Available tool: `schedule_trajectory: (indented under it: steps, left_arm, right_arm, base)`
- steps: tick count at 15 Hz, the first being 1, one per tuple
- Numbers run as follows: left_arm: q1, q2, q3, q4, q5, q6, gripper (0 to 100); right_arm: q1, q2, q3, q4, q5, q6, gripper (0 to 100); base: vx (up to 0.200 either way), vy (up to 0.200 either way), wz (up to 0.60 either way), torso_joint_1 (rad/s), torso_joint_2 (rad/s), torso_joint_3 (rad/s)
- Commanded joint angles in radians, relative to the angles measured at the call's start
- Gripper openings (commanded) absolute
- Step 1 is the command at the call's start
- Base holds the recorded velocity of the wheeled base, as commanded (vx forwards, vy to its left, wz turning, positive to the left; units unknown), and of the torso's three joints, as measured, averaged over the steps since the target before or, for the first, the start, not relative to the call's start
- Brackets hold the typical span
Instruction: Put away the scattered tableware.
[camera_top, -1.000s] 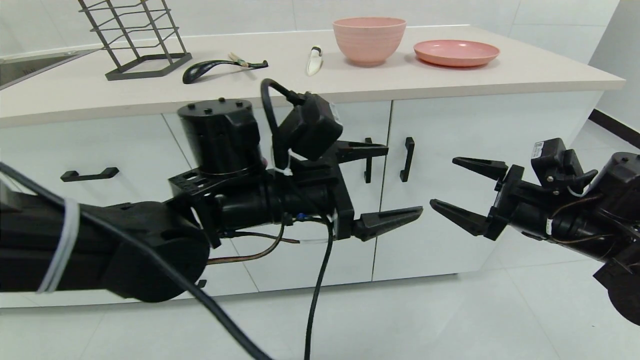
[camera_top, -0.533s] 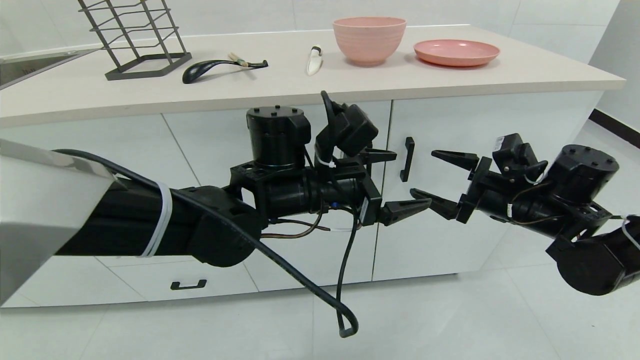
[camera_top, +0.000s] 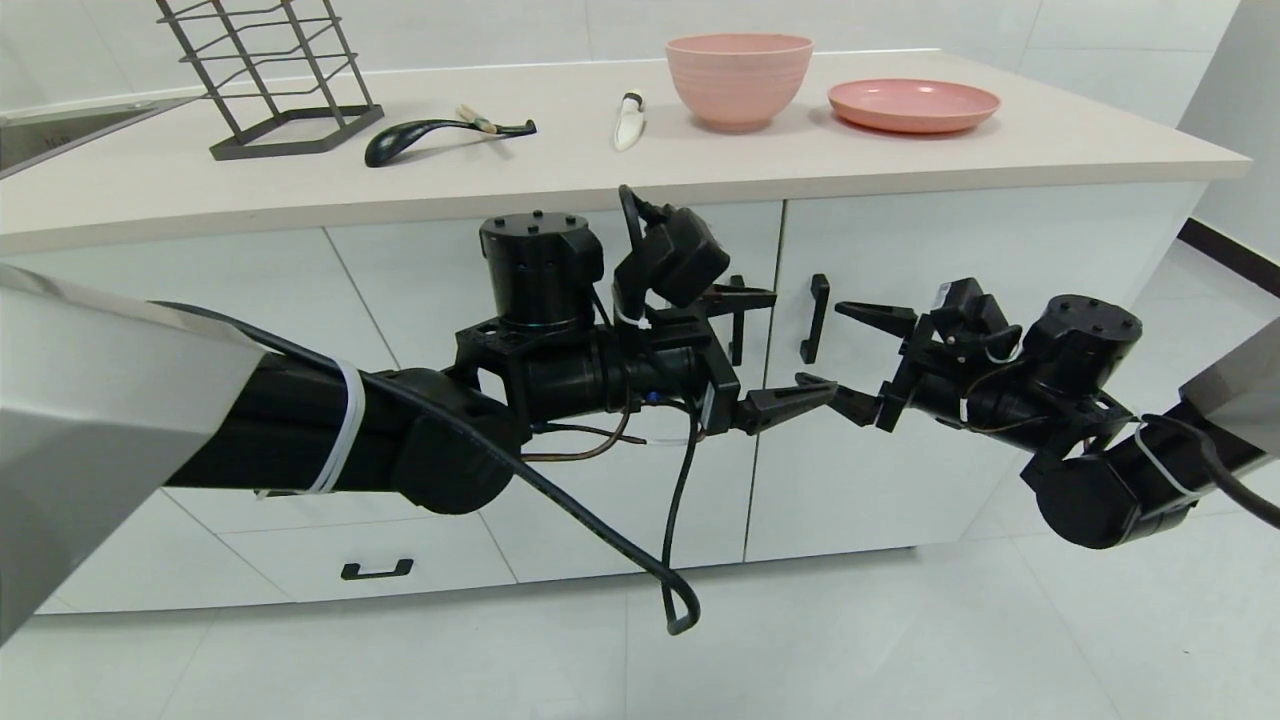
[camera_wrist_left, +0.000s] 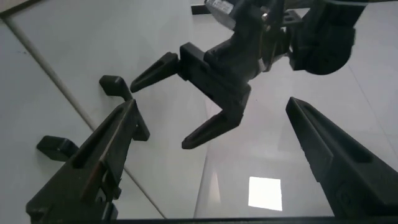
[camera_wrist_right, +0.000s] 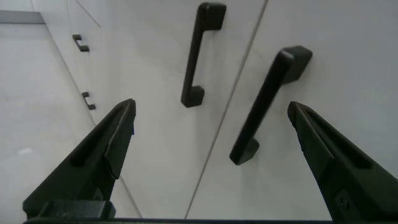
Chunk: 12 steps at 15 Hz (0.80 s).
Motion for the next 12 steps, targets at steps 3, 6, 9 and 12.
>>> schedule_trajectory:
  steps: [3, 6, 9, 12]
  left_arm:
    - [0.002, -0.001, 0.001, -0.009, -0.038, -0.004, 100]
    - [0.005, -0.009, 0.001, -0.006, -0.037, -0.004, 100]
    - [0.005, -0.010, 0.004, -0.003, -0.034, -0.004, 100]
    - [0.008, -0.007, 0.002, 0.000, -0.034, -0.010, 100]
  right_arm:
    - [-0.015, 0.044, -0.017, -0.005, 0.039, -0.001, 100]
    - [-0.012, 0.074, -0.063, -0.008, 0.058, -0.001, 100]
    - [-0.009, 0.098, -0.089, -0.014, 0.106, -0.001, 100]
    - [-0.008, 0.098, -0.092, -0.017, 0.137, 0.001, 100]
  base:
    - [0.000, 0.000, 0.00, 0.000, 0.00, 0.000]
    - [0.000, 0.000, 0.00, 0.000, 0.00, 0.000]
    - [0.000, 0.000, 0.00, 0.000, 0.00, 0.000]
    - [0.000, 0.000, 0.00, 0.000, 0.00, 0.000]
